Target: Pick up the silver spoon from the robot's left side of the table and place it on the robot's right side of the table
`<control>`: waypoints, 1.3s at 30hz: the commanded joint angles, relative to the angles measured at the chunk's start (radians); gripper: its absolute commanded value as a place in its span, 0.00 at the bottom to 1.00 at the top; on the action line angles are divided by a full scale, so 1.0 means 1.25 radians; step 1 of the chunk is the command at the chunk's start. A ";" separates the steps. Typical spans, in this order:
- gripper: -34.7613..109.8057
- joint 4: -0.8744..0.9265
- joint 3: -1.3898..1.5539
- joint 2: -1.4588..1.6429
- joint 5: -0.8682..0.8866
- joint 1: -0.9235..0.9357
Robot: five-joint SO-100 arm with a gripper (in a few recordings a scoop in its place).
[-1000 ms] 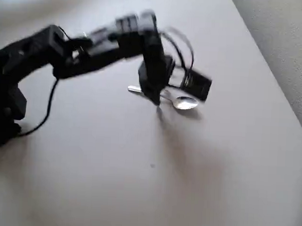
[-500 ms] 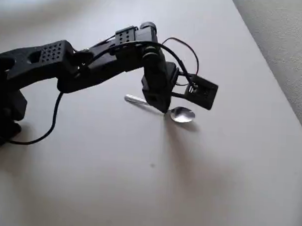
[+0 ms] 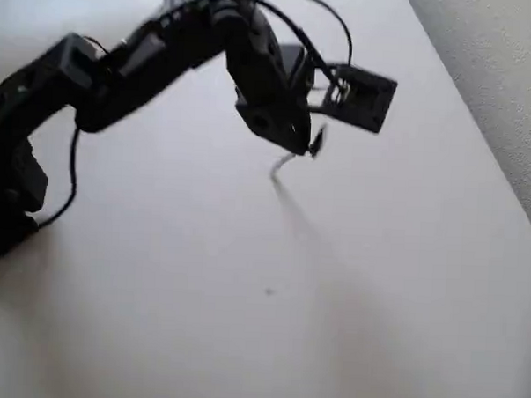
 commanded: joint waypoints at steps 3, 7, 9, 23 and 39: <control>0.23 0.004 0.153 0.229 -0.058 0.067; 0.23 0.004 0.196 0.253 -0.115 0.134; 0.23 0.004 0.237 0.264 -0.148 0.171; 0.23 -0.001 0.250 0.161 -0.221 0.295; 0.23 0.001 0.261 -0.037 0.423 0.117</control>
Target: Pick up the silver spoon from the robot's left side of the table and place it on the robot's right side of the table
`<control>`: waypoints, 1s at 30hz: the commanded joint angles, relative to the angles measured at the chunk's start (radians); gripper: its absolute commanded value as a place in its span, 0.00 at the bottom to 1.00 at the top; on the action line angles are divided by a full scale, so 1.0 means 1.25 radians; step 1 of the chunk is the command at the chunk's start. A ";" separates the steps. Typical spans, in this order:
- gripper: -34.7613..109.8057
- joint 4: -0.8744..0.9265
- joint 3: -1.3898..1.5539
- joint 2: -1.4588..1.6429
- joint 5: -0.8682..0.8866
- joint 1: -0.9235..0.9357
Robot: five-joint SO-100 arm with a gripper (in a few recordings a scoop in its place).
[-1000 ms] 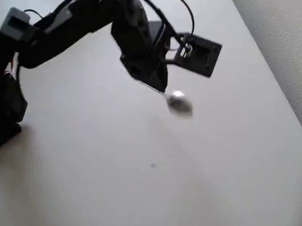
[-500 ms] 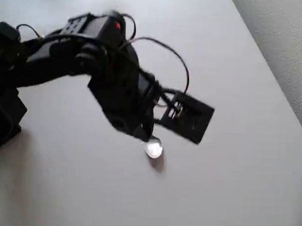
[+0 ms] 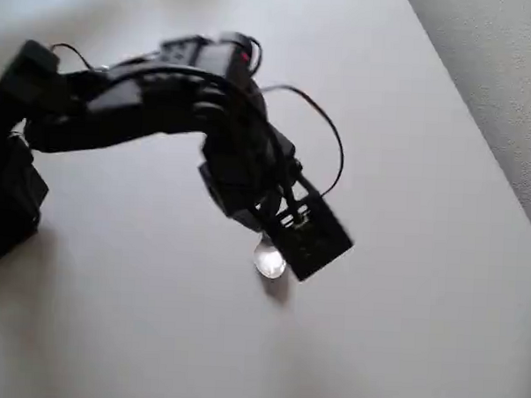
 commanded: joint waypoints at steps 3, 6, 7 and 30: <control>0.23 0.012 0.001 -0.086 0.067 -0.071; 0.23 0.011 0.001 -0.134 0.048 -0.076; 0.23 0.011 0.001 -0.147 0.033 -0.071; 0.23 0.013 -0.378 -0.351 -0.414 0.217</control>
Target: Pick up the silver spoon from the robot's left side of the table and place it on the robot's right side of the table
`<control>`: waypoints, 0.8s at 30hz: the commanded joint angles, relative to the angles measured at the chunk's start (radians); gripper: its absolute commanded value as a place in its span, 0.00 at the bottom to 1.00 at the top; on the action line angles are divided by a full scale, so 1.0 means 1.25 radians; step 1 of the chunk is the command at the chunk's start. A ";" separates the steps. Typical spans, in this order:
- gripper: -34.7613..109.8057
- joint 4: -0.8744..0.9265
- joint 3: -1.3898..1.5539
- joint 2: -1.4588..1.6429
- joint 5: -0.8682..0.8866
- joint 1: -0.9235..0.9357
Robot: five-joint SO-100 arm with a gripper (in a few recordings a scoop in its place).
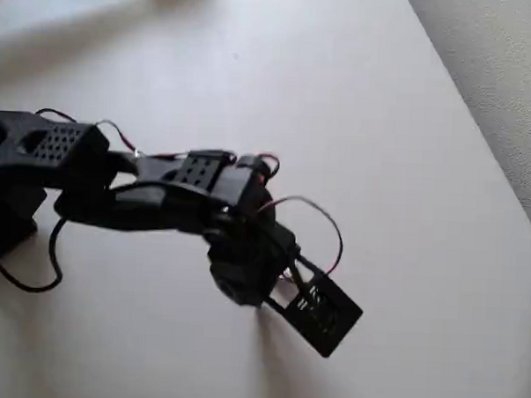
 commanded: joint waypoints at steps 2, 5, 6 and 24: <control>0.23 0.011 -0.016 0.026 0.066 0.007; 0.23 0.011 -0.016 0.063 0.137 -0.029; 0.23 0.010 -0.026 0.072 0.175 -0.044; 0.23 0.011 0.043 0.425 0.792 -0.245</control>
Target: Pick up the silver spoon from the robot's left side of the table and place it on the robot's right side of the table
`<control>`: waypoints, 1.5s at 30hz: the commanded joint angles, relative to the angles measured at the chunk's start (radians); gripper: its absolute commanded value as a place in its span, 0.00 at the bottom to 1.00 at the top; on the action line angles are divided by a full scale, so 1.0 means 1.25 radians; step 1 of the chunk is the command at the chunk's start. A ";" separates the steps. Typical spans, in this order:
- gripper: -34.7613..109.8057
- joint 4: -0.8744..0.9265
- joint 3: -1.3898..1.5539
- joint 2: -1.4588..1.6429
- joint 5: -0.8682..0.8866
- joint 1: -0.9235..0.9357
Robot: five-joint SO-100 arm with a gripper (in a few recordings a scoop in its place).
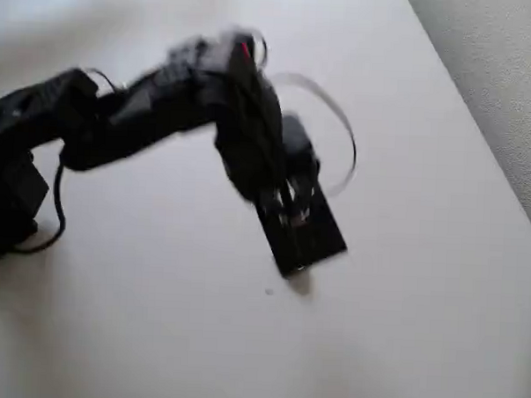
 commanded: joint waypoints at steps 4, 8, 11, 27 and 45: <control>0.23 0.002 0.153 0.139 0.166 -0.102; 0.23 0.002 0.167 0.050 0.204 -0.135; 0.23 0.002 0.167 -0.028 0.207 -0.148; 0.23 0.002 0.772 0.056 -0.218 -0.128; 0.23 -0.001 0.384 -0.079 -0.439 0.137</control>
